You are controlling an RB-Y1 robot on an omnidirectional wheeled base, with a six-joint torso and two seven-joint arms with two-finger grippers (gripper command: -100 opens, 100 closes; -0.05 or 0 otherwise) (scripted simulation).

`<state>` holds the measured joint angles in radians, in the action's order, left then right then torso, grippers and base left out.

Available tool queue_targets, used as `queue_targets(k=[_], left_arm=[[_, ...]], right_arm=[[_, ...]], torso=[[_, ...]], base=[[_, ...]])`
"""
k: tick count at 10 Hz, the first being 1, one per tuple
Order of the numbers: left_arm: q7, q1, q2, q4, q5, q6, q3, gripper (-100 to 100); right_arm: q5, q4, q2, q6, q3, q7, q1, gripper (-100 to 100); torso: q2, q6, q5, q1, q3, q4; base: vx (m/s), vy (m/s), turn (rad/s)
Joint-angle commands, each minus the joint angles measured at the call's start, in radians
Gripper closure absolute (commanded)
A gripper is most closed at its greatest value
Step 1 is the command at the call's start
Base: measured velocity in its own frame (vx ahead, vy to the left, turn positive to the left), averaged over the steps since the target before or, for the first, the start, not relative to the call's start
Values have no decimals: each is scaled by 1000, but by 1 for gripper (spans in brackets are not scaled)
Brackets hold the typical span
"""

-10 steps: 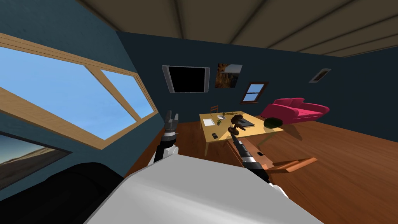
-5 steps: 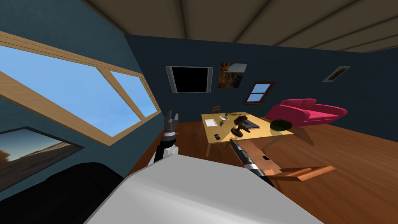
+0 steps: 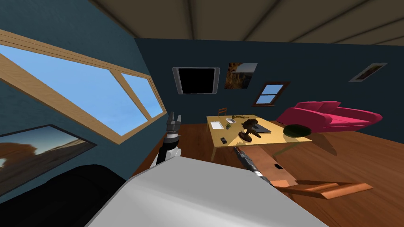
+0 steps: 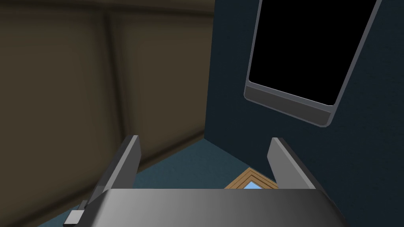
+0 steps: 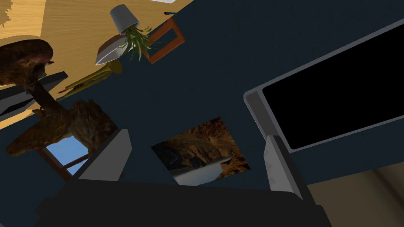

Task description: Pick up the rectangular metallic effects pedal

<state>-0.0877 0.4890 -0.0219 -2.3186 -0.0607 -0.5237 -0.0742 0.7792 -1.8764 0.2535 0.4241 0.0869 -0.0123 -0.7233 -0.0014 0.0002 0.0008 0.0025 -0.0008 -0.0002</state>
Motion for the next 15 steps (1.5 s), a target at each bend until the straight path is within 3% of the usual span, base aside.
queue_targets(k=[1,15], left_arm=[[0,0,0,0,0,0,0,0],[0,0,0,0,0,0,0,0]], right_arm=[[50,24,19,-30,1,-6,-15,-100],[446,209,83,-168,-9,-14,-94,-100]], torso=[[0,0,0,0,0,0],[-1,0,0,1,-1,0]], base=[[28,45,121],[44,57,110]])
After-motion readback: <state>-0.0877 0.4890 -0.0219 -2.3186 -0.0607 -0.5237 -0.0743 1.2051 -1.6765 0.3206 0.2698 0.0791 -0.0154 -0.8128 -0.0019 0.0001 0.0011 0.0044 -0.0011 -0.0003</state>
